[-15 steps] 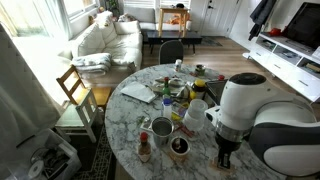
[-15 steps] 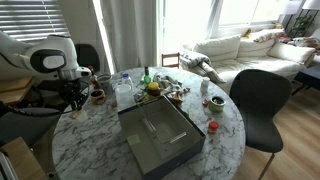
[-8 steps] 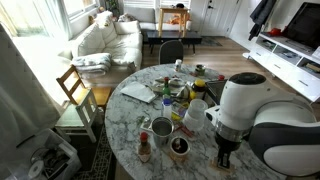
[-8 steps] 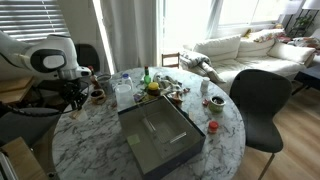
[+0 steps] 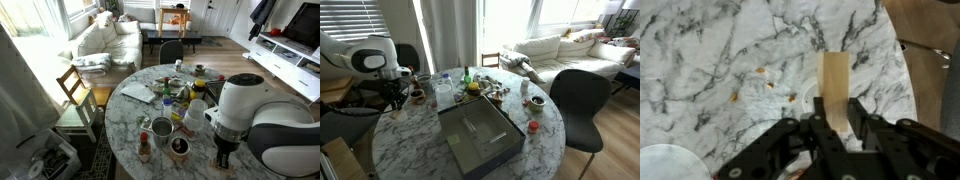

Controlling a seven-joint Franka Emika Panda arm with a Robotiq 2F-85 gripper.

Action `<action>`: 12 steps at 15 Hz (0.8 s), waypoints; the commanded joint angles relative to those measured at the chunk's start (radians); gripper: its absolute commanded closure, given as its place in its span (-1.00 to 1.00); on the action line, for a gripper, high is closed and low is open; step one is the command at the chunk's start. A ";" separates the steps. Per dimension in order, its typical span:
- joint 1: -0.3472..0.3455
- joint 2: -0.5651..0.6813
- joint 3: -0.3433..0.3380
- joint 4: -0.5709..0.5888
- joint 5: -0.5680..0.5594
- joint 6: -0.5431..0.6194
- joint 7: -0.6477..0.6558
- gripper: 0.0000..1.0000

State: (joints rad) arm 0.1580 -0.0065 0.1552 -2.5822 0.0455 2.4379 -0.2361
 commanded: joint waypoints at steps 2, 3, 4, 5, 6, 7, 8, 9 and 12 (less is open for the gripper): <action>0.003 0.017 0.004 0.010 -0.009 -0.004 0.020 0.85; 0.002 0.016 0.004 0.011 -0.011 -0.005 0.022 0.85; 0.002 0.016 0.004 0.011 -0.012 -0.006 0.026 0.85; 0.002 0.015 0.004 0.010 -0.013 -0.005 0.028 -0.09; 0.002 0.013 0.004 0.010 -0.012 -0.006 0.026 -0.13; 0.002 0.011 0.004 0.010 -0.014 -0.010 0.028 -0.24; 0.002 0.007 0.004 0.009 -0.016 -0.014 0.031 -0.37; 0.002 0.000 0.004 0.008 -0.016 -0.019 0.034 -0.55; 0.004 -0.036 0.006 0.004 -0.018 -0.037 0.048 -0.97</action>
State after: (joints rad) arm 0.1582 -0.0015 0.1563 -2.5713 0.0455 2.4355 -0.2241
